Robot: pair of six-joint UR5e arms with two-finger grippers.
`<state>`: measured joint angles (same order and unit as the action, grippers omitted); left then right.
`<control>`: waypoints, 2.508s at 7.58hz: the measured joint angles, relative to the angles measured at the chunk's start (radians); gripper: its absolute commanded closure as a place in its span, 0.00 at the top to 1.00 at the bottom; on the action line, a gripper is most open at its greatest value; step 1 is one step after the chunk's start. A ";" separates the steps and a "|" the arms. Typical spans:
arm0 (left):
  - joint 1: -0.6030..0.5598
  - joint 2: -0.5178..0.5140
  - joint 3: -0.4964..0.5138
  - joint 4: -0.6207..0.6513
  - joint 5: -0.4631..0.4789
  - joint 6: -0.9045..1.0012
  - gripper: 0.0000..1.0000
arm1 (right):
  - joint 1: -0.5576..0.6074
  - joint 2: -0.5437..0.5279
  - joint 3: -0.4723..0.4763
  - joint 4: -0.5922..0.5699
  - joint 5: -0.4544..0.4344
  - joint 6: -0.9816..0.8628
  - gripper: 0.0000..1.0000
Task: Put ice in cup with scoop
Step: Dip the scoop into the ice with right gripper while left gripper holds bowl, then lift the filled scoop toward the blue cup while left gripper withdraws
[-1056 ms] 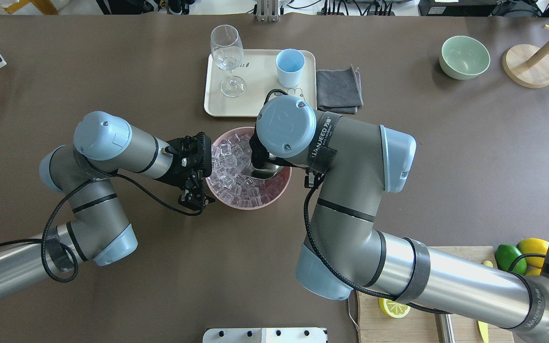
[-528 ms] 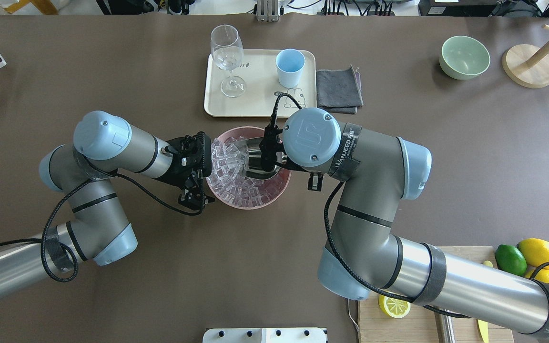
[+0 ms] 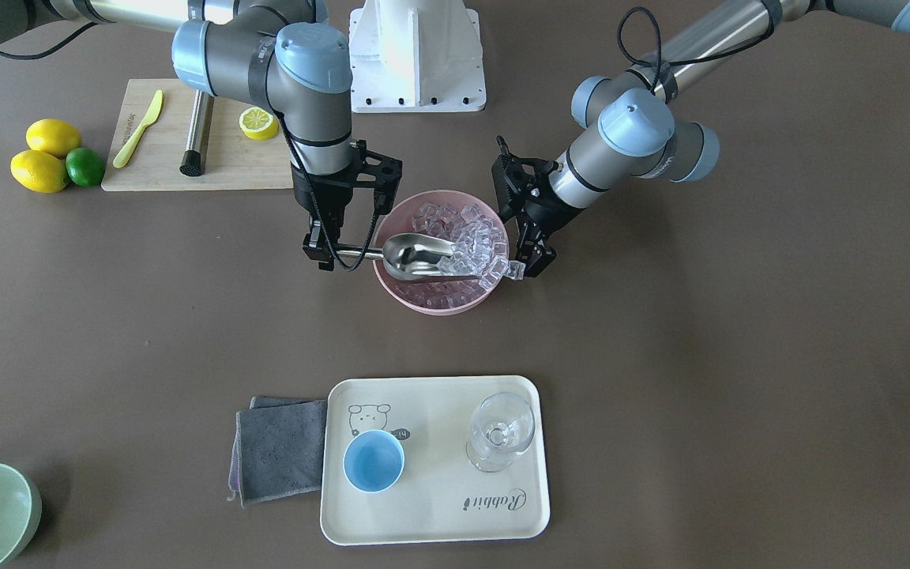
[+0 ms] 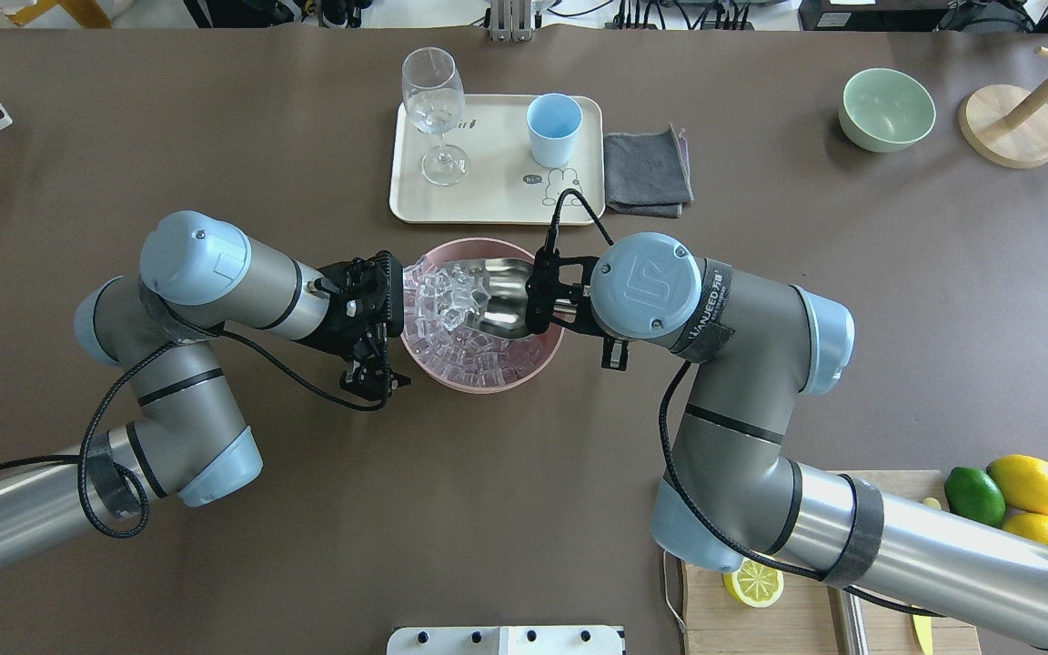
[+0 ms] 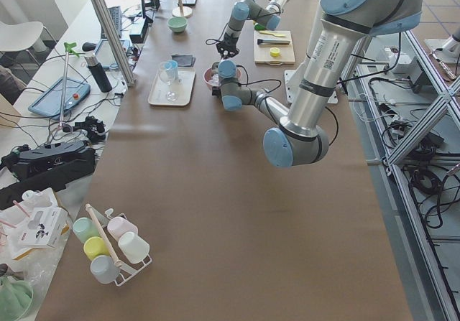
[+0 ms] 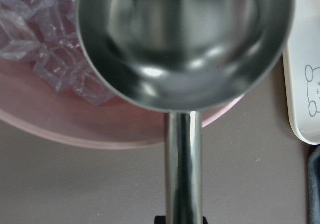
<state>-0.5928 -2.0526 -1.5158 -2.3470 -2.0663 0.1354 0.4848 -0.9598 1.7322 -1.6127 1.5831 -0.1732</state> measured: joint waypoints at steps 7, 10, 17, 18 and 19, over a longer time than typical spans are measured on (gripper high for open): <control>-0.002 0.000 0.000 0.000 0.000 0.001 0.99 | -0.001 -0.049 -0.050 0.183 0.167 0.028 0.00; -0.002 0.001 0.000 0.000 0.000 0.001 0.99 | 0.025 -0.062 0.061 0.022 0.252 -0.050 0.00; -0.055 0.044 -0.006 -0.010 -0.072 0.012 0.99 | 0.320 -0.146 0.145 -0.236 0.552 0.044 0.00; -0.066 0.059 -0.009 -0.021 -0.086 0.013 0.99 | 0.367 -0.146 0.138 -0.268 0.566 0.049 0.00; -0.079 0.080 -0.024 -0.026 -0.103 0.014 0.99 | 0.404 -0.140 0.123 -0.289 0.569 0.051 0.00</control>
<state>-0.6717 -1.9731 -1.5393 -2.3734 -2.1697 0.1490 0.8887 -1.0998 1.8551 -1.9015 2.1520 -0.1221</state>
